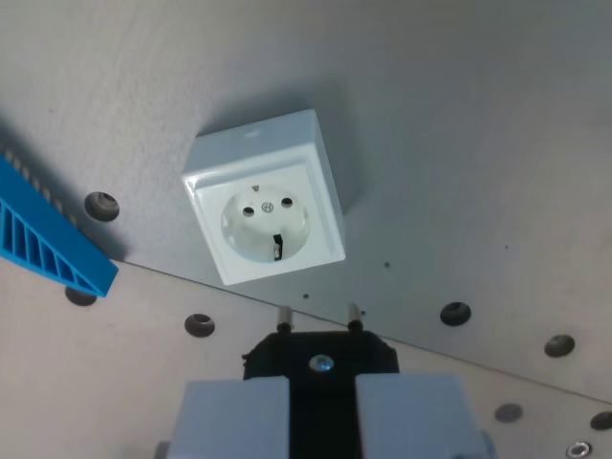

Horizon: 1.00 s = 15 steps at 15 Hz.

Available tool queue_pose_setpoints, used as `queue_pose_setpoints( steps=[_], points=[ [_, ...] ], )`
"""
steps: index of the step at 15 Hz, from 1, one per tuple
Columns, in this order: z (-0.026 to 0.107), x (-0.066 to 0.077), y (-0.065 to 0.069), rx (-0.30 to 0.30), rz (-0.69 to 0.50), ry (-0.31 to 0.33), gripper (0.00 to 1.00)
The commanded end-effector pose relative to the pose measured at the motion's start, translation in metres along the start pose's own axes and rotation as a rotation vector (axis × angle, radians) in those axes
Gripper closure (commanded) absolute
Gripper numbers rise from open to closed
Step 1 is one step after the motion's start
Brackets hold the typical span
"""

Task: Move above the white socket

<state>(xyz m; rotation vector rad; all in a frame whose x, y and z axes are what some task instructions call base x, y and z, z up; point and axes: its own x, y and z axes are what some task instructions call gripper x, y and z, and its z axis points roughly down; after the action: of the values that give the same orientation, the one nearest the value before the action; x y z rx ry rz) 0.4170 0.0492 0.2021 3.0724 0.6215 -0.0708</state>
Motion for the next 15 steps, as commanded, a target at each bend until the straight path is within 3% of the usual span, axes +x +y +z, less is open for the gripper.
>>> queue_pose_setpoints(
  steps=[1, 9, 15],
  points=[
    [0.017, -0.005, -0.004, -0.052, -0.179, 0.077, 1.00],
    [0.058, -0.014, -0.013, -0.066, -0.234, 0.072, 1.00],
    [0.078, -0.021, -0.018, -0.073, -0.245, 0.073, 1.00]
  ],
)
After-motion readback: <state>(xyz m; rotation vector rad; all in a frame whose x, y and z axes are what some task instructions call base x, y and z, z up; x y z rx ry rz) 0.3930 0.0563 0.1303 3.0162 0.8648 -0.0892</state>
